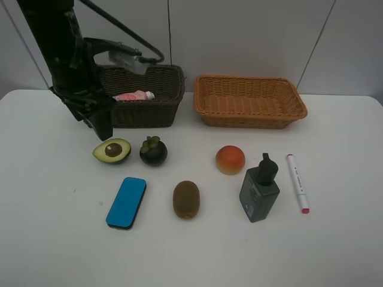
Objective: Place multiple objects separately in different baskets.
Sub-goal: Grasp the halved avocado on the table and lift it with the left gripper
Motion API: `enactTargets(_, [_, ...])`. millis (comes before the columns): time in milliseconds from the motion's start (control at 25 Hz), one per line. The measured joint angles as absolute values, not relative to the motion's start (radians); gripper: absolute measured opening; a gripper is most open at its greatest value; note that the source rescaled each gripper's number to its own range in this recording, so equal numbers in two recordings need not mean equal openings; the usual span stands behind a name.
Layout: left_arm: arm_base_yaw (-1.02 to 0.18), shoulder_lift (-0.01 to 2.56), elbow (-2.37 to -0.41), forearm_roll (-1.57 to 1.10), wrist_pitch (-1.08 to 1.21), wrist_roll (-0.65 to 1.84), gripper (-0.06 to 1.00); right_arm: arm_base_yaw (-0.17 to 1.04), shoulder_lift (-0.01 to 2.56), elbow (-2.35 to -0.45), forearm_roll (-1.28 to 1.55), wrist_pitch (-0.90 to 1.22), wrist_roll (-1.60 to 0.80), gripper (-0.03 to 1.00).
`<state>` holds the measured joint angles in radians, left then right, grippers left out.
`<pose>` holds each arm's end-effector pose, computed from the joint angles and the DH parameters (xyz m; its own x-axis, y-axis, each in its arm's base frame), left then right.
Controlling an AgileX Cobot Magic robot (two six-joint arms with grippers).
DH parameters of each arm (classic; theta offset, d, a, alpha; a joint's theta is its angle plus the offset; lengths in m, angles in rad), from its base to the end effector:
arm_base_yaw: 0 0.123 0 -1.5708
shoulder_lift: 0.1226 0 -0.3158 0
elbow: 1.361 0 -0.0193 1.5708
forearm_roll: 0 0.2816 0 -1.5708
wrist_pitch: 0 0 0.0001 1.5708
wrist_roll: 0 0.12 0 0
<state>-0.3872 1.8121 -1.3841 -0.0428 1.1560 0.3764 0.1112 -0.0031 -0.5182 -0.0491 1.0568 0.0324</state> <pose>0.3622 -0.1528 0.2226 -0.7309 0.6773 -0.0833 0.6803 0.7329 -0.0105 0.0150 -0.0035 0.2855 -0.4309 -0.0398 -0.9015 -0.0690 0.9976 -0.0111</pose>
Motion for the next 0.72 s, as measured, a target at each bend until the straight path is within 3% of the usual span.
enactTargets(360, [-0.387,1.812,-1.174,0.034,0.803,0.417,0.92,0.111,-0.003,-0.518,-0.049,1.057,0.032,1.00])
enactTargets(720, [-0.387,1.934,-1.167,0.049,0.694,0.354,0.92,0.111,-0.003,-0.518,-0.049,1.057,0.032,1.00])
